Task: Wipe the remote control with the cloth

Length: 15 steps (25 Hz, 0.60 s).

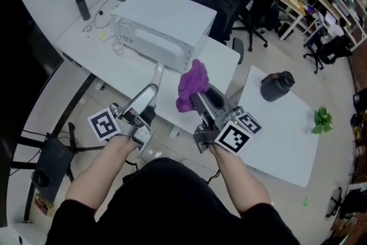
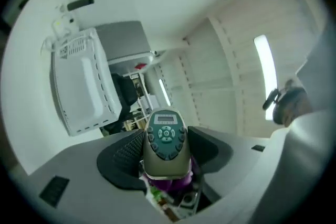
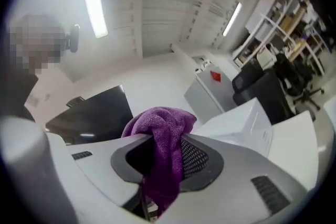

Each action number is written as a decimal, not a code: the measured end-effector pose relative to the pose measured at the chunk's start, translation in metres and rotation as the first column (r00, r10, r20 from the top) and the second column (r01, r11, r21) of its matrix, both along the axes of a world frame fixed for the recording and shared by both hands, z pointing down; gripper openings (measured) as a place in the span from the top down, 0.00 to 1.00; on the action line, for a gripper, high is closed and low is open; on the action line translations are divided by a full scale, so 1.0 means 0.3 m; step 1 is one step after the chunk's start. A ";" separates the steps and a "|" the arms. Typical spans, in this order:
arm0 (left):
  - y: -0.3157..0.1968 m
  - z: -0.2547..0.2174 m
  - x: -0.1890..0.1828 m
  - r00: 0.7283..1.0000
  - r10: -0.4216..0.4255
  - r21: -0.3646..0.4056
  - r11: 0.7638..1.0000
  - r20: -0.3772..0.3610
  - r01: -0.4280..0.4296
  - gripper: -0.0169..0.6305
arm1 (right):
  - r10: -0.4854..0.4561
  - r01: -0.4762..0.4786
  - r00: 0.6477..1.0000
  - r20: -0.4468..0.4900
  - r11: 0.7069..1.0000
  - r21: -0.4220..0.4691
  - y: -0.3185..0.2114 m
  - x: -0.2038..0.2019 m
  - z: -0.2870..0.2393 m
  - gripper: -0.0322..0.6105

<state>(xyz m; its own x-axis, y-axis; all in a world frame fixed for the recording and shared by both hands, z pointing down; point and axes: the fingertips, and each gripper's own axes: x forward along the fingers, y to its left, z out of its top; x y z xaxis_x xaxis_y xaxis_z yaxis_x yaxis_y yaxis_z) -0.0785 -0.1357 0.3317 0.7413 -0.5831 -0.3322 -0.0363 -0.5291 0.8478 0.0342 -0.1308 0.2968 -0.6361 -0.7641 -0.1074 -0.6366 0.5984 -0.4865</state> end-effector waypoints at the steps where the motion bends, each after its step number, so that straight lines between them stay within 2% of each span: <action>1: -0.005 -0.017 -0.003 0.998 0.000 -0.008 1.000 -0.064 -0.001 0.59 | -0.043 0.044 0.999 0.014 0.998 -0.036 0.014 -0.043 0.039 0.76; 2: -0.008 -0.030 -0.002 0.994 0.002 -0.009 1.000 -0.105 -0.003 0.58 | -0.085 0.085 0.996 0.014 0.994 -0.062 0.032 -0.088 0.074 0.76; 4: -0.009 -0.046 0.010 0.991 0.017 -0.010 1.000 -0.136 -0.018 0.59 | -0.161 0.160 0.987 -0.003 0.982 -0.098 0.069 -0.174 0.126 0.76; 7: 0.011 -0.037 0.039 0.993 0.060 -0.017 0.998 -0.103 -0.062 0.59 | -0.219 0.216 0.975 -0.019 0.970 -0.112 0.094 -0.238 0.151 0.76; 15: 0.146 0.004 0.126 0.971 0.237 0.000 0.972 -0.044 -0.237 0.58 | -0.104 0.103 0.994 -0.026 0.994 -0.035 -0.021 -0.089 0.039 0.76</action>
